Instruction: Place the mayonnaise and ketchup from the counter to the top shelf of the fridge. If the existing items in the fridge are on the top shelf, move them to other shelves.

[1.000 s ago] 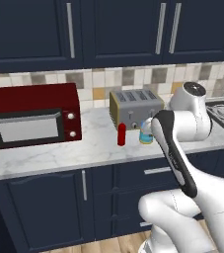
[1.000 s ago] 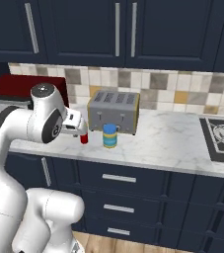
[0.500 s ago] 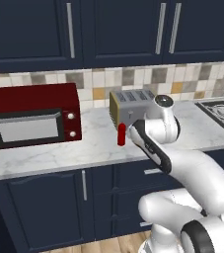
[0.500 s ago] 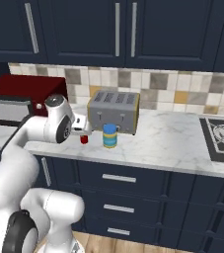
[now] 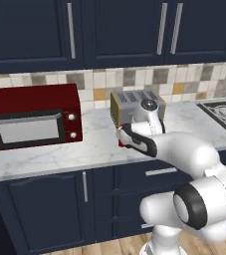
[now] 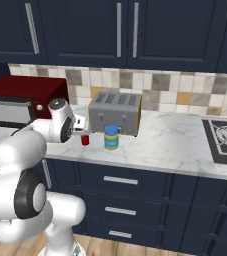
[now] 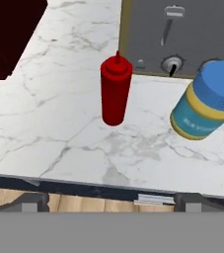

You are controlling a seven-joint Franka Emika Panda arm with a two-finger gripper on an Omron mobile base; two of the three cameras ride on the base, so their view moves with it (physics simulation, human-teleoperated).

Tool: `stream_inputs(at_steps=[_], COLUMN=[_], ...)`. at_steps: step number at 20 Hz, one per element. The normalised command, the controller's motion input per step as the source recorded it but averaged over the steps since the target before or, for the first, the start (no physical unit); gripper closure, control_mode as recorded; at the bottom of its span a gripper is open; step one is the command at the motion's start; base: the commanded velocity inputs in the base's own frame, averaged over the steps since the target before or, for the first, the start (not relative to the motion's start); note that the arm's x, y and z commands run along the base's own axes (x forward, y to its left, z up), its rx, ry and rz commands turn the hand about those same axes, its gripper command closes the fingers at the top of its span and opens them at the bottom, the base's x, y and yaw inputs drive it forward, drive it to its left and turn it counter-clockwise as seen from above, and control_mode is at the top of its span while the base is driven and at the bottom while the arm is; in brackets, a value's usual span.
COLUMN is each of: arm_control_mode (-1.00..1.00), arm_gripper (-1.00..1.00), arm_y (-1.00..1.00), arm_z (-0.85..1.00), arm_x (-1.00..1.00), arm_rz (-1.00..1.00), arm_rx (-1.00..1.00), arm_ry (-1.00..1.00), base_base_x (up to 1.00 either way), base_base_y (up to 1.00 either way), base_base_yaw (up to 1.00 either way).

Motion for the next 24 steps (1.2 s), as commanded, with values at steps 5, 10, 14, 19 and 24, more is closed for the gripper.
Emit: stream_inputs(at_steps=[5, 10, 14, 19, 24], arm_control_mode=[-1.00, -1.00, -1.00, -1.00, -1.00], arm_gripper=[-1.00, -1.00, -1.00, -1.00, -1.00], arm_y=[0.16, 0.00, -0.02, 0.00, -0.10], arm_z=[-0.16, -0.33, -0.19, -0.05, 0.00], arm_x=[0.14, 0.22, 0.09, 0.06, 0.00], arm_rz=[0.01, 0.00, 0.00, 0.00, 0.00], arm_rx=[0.00, 0.00, 0.00, 0.00, 0.00], arm_ry=[0.00, 0.00, 0.00, 0.00, -0.03], base_base_x=[0.00, 0.00, 0.00, 0.00, 0.00], base_base_y=[0.00, 0.00, 0.00, 0.00, 0.00], base_base_yaw=[0.00, 0.00, 0.00, 0.00, 0.00])
